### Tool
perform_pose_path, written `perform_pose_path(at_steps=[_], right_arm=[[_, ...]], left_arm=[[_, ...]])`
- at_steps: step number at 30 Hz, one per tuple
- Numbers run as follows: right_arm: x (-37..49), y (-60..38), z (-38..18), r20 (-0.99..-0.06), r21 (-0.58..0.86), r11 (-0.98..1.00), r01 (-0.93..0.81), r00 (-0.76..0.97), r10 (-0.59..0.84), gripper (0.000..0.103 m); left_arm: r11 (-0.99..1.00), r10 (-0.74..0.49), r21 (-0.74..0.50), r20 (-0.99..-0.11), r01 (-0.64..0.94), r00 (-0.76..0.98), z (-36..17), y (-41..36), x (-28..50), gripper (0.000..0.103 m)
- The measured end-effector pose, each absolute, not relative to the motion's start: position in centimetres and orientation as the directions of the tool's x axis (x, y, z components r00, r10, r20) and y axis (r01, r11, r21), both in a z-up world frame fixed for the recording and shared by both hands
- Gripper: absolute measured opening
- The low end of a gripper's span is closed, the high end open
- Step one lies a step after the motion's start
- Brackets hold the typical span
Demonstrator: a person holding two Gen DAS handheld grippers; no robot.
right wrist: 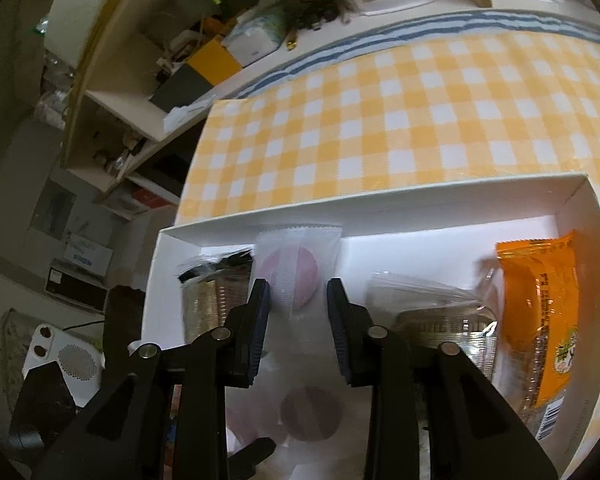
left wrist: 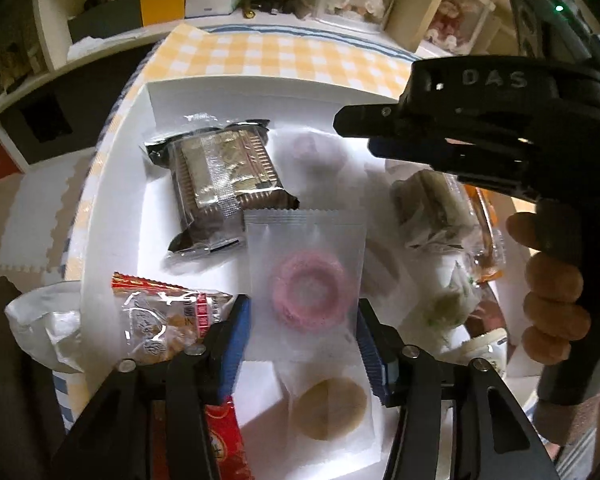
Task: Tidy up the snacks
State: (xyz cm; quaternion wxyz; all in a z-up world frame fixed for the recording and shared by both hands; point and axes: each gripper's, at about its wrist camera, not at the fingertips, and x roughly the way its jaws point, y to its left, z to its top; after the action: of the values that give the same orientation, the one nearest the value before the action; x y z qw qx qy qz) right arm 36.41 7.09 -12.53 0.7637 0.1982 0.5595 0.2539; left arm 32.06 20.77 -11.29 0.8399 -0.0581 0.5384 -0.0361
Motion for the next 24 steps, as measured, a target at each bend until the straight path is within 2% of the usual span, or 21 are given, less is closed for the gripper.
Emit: perform_pose_path(at_steps=[1,2,4,6,9,11,12,14,24], right_arm=[[36.4,7.1,-12.4,-0.752,0.588,0.79,-0.173,0.242,0.613,0.034],[36.3,7.2,-12.2,-0.751,0.587,0.79,-0.178,0.244,0.613,0.041],[36.1,7.1,-11.8,-0.752,0.577,0.794,-0.192,0.254,0.608,0.05],[35.7,6.9,-11.4,-0.754,0.565,0.797,-0.211,0.258,0.603,0.053],[35.2,6.6,-10.7,-0.757,0.554,0.801,-0.229,0.263,0.599,0.065],[34.9,6.4,-10.3,-0.754,0.553,0.798,-0.239,0.263,0.601,0.082],[34.6,6.2,-10.0,-0.755,0.547,0.799,-0.249,0.267,0.599,0.086],[34.0,5.8,-9.1,-0.756,0.528,0.807,-0.266,0.285,0.589,0.101],[31.4,3.1,-4.7,-0.754,0.464,0.836,-0.293,0.364,0.546,0.103]], left_arm=[[0.989,-0.136,-0.15,-0.897,-0.001,0.42,-11.2,20.8,32.0,0.06],[0.985,-0.156,-0.173,-0.893,-0.001,0.423,-11.1,20.9,31.9,0.063],[0.981,-0.178,-0.193,-0.886,0.008,0.428,-10.9,20.7,31.8,0.076],[0.982,-0.179,-0.185,-0.886,0.028,0.428,-10.8,20.1,31.6,0.084],[0.984,-0.173,-0.169,-0.887,0.047,0.428,-10.6,19.2,31.4,0.091],[0.983,-0.179,-0.173,-0.883,0.053,0.434,-10.2,19.0,31.1,0.096],[0.983,-0.183,-0.177,-0.881,0.054,0.437,-10.0,19.0,31.0,0.101],[0.98,-0.194,-0.19,-0.873,0.054,0.447,-9.3,18.8,30.7,0.103],[0.979,-0.197,-0.196,-0.849,0.055,0.49,-5.9,18.7,27.8,0.103]])
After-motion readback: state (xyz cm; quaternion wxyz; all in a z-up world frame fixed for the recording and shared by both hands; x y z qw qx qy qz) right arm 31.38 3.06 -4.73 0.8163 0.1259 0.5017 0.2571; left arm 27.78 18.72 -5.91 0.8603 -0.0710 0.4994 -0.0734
